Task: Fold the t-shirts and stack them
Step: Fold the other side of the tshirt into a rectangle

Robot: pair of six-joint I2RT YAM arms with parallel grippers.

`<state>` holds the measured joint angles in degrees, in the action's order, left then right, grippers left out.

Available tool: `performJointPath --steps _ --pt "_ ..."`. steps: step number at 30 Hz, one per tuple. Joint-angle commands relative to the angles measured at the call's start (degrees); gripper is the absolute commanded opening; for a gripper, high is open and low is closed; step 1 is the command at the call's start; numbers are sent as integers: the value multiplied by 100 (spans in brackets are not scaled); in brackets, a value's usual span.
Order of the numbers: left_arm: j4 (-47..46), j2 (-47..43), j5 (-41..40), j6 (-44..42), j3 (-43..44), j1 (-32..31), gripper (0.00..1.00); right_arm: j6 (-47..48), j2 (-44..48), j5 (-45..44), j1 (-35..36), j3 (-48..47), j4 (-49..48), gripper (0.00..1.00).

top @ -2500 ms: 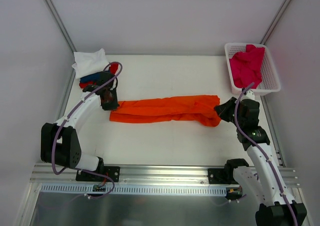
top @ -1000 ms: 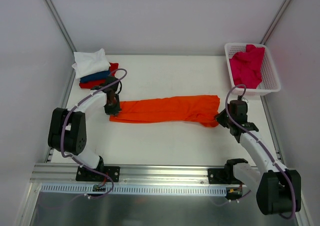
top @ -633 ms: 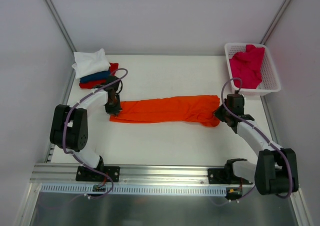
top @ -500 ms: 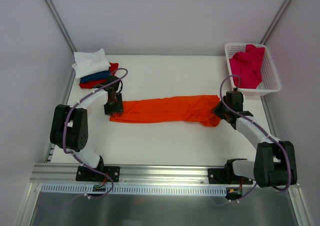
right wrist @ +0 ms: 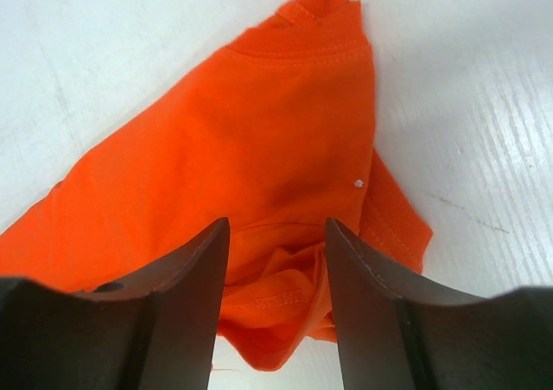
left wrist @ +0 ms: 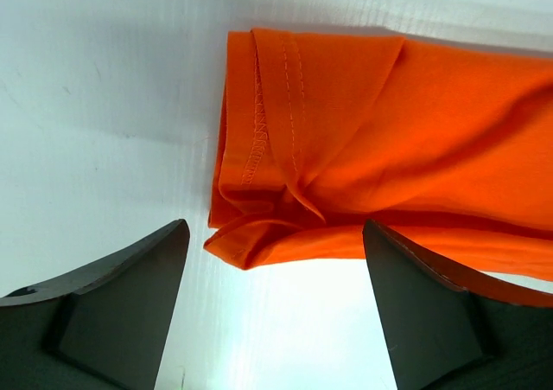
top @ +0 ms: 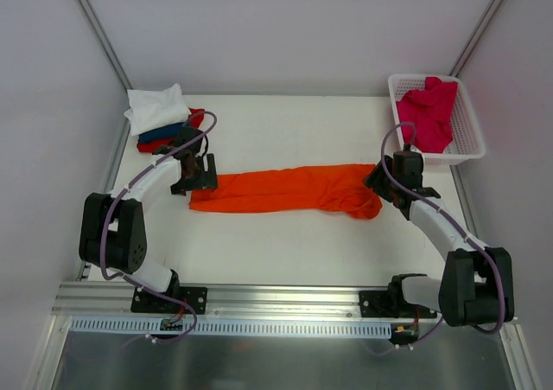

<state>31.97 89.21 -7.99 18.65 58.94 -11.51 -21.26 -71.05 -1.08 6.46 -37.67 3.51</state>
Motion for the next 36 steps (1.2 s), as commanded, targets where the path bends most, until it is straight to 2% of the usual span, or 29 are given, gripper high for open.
performJointPath --steps 1,7,16,27,29,30,33,35,36 --pt "73 -474 -89 -46 206 61 83 315 328 11 -22 -434 132 52" --pt "82 -598 78 -20 355 -18 83 517 258 503 214 -864 265 52" --pt "73 61 280 -20 733 -264 83 552 -673 855 1075 -1269 124 52" --pt "-181 404 754 279 646 -317 83 254 -929 1407 1253 -1014 -315 53" --pt "-252 352 781 305 601 -334 83 323 -955 1619 1279 -1005 -455 56" --pt "-261 325 921 314 593 -335 83 594 -998 1681 1340 -1136 -230 56" --pt "-296 211 983 332 566 -334 83 1393 -1008 737 1690 -1689 919 57" --pt "-314 185 1001 349 549 -326 83 1650 -990 417 1788 -1840 1230 57" --pt "-331 176 1036 349 531 -326 83 1764 -973 -54 1884 -1962 1484 57"
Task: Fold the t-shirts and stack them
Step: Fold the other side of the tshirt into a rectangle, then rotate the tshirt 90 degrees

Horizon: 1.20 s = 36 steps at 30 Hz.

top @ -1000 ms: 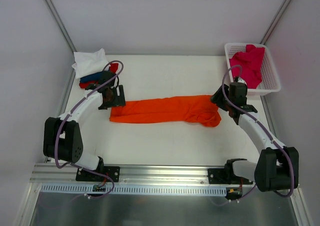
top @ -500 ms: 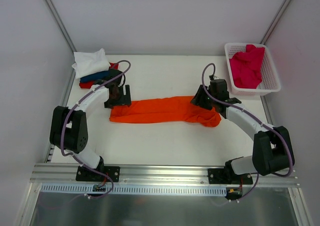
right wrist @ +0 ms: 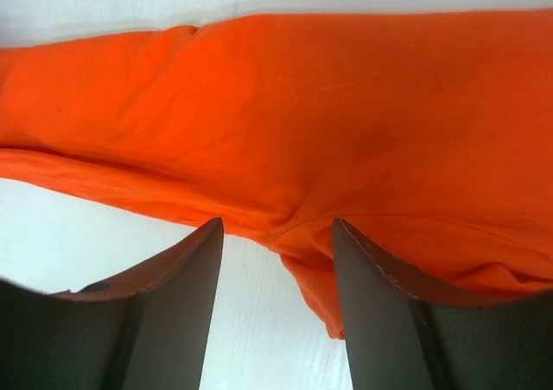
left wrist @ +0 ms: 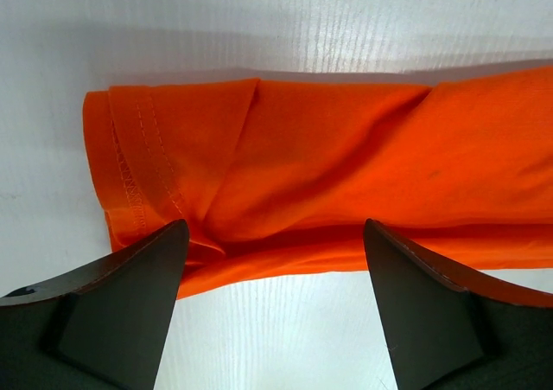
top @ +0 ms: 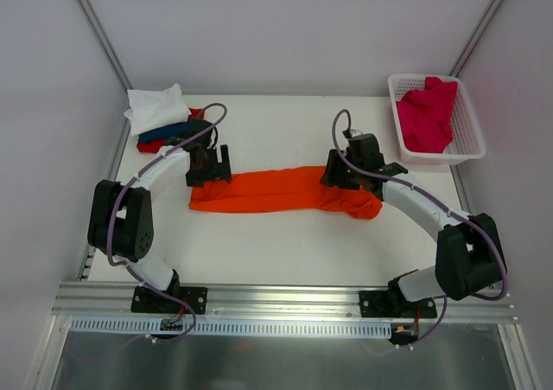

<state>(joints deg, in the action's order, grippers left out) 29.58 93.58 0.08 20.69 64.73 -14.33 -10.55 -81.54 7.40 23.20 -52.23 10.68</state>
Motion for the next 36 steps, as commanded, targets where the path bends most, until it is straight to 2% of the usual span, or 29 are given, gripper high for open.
performJointPath --steps 1,6,12,23,36 --pt "-137 -287 256 155 -57 -44 83 920 77 -1124 263 -569 882 57" --pt "-365 -340 475 260 -250 -44 83 1397 50 -2170 588 -701 1383 57" --pt "-585 -349 651 339 -487 -44 83 1599 50 -2682 826 -570 1490 57" --pt "-717 -253 590 366 -690 -35 84 1345 -152 -2357 826 72 700 56" --pt "-717 -104 590 366 -716 -44 84 1151 -1136 -1909 826 292 -92 56"
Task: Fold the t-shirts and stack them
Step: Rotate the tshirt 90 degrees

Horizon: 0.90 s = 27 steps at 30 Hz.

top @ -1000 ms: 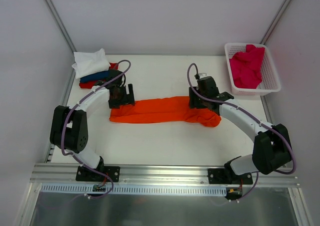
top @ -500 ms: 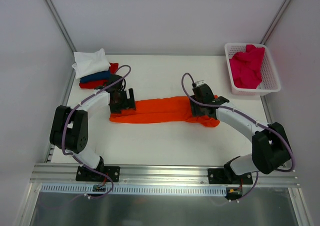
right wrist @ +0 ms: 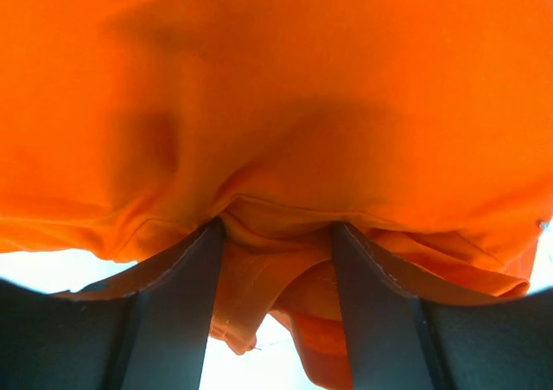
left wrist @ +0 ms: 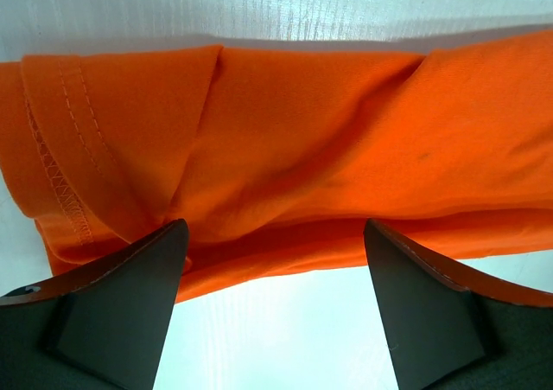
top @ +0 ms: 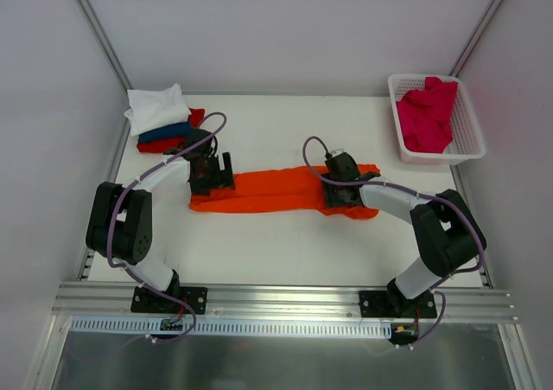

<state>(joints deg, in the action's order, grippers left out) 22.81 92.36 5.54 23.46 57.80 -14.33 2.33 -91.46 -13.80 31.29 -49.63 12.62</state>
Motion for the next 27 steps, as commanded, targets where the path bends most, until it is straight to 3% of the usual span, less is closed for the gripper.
performJointPath --steps 1,9,27 --pt "-48 63 61 88 -15 -44 84 -153 -170 237 18 23 -295 56" --pt "-48 502 158 132 56 -53 83 -180 -161 238 18 -73 -260 57" --pt "-57 380 105 299 -287 -281 84 -312 -838 756 -263 -697 -208 57"
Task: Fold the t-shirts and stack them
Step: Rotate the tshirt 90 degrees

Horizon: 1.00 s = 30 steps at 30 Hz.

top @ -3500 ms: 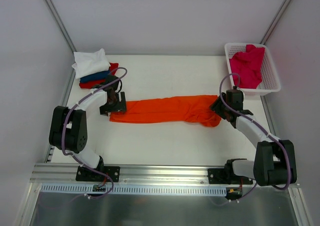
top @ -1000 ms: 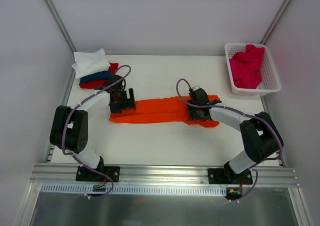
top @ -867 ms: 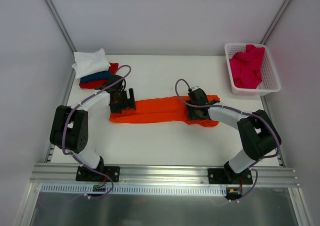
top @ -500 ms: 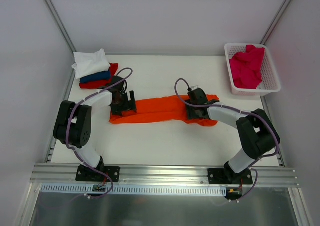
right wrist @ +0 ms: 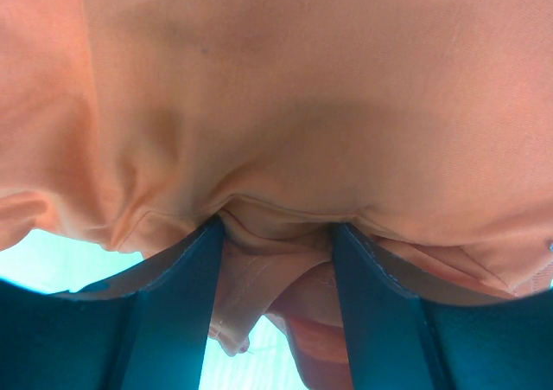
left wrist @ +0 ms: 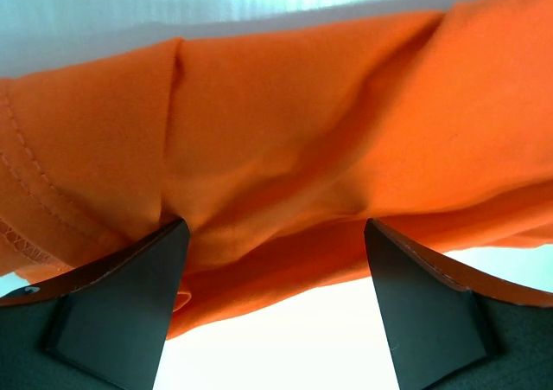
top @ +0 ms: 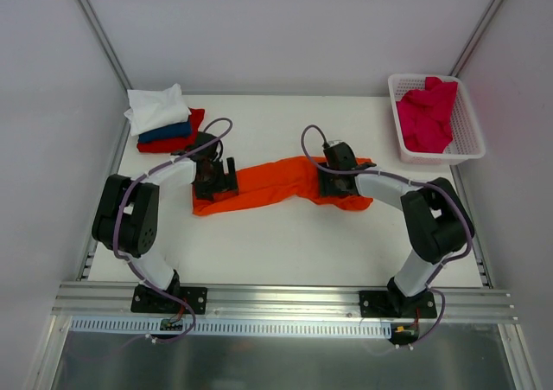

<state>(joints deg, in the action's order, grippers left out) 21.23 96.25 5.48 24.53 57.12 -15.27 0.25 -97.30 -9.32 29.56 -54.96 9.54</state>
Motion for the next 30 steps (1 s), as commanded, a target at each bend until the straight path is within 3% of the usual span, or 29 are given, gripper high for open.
performJointPath --steps 1,17,30 --pt "100 -18 103 218 -237 -213 84 -78 -281 334 -161 -216 153 57" --pt "74 -97 -64 552 -500 -1162 84 817 -1194 563 -486 -1930 926 57" --pt "-347 -194 6 1114 -1097 -1663 85 2373 -2424 1828 -706 -4126 1752 57"
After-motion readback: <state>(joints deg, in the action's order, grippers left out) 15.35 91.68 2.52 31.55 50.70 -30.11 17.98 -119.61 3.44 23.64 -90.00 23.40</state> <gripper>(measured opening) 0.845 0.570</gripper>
